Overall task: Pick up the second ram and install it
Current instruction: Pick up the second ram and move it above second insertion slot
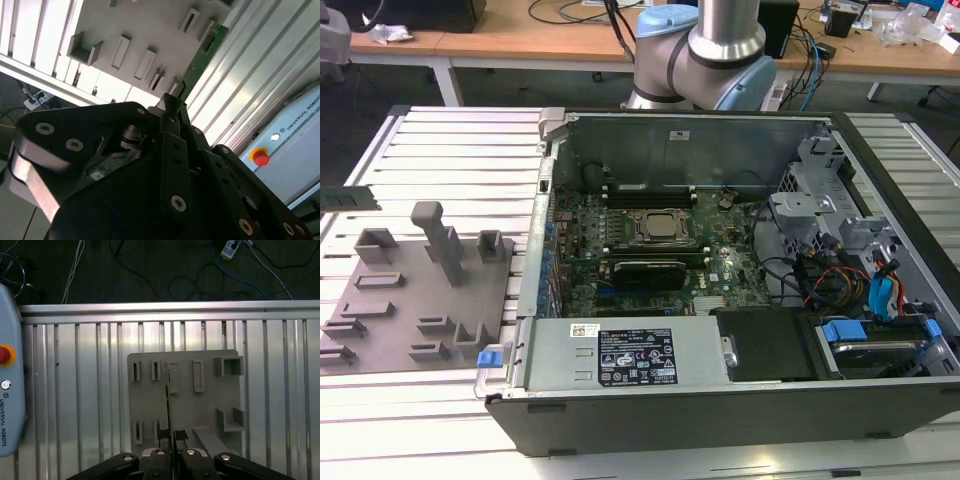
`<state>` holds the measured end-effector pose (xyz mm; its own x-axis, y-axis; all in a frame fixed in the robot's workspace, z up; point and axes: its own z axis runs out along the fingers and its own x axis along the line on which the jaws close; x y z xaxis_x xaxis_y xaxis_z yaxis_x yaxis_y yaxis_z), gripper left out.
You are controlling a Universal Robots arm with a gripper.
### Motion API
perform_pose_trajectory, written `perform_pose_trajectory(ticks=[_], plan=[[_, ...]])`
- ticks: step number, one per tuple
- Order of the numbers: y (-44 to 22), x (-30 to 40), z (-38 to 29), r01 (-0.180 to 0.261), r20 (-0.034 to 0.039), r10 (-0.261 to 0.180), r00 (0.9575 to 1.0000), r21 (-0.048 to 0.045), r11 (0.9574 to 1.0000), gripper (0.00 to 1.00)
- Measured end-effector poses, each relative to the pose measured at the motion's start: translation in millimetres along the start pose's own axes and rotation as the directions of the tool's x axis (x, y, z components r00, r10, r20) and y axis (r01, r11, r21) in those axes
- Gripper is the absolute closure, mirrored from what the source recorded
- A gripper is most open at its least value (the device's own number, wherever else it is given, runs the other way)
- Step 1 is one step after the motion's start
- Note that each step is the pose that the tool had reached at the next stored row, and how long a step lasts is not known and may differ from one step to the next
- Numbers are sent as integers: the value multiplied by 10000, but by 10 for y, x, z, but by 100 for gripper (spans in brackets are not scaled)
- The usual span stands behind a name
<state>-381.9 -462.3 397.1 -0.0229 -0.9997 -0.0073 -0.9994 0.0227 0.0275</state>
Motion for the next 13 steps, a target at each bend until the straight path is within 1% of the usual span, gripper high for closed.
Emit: perform_pose_trajectory(ticks=[1, 4, 6, 10, 11, 13], plan=[[1, -28, -26, 0, 1, 0, 10000, 1, 10000, 86], [4, -86, -63, 0, 1, 0, 10000, 1, 10000, 86], [4, -94, -78, 1, 2, -1, 10000, 2, 10000, 86], [4, -95, -79, 0, 6, 0, 10000, 1, 10000, 86], [-7, -95, -81, 1, 4, -1, 10000, -3, 10000, 86], [-84, -97, -81, 0, 7, 0, 10000, 1, 10000, 86]])
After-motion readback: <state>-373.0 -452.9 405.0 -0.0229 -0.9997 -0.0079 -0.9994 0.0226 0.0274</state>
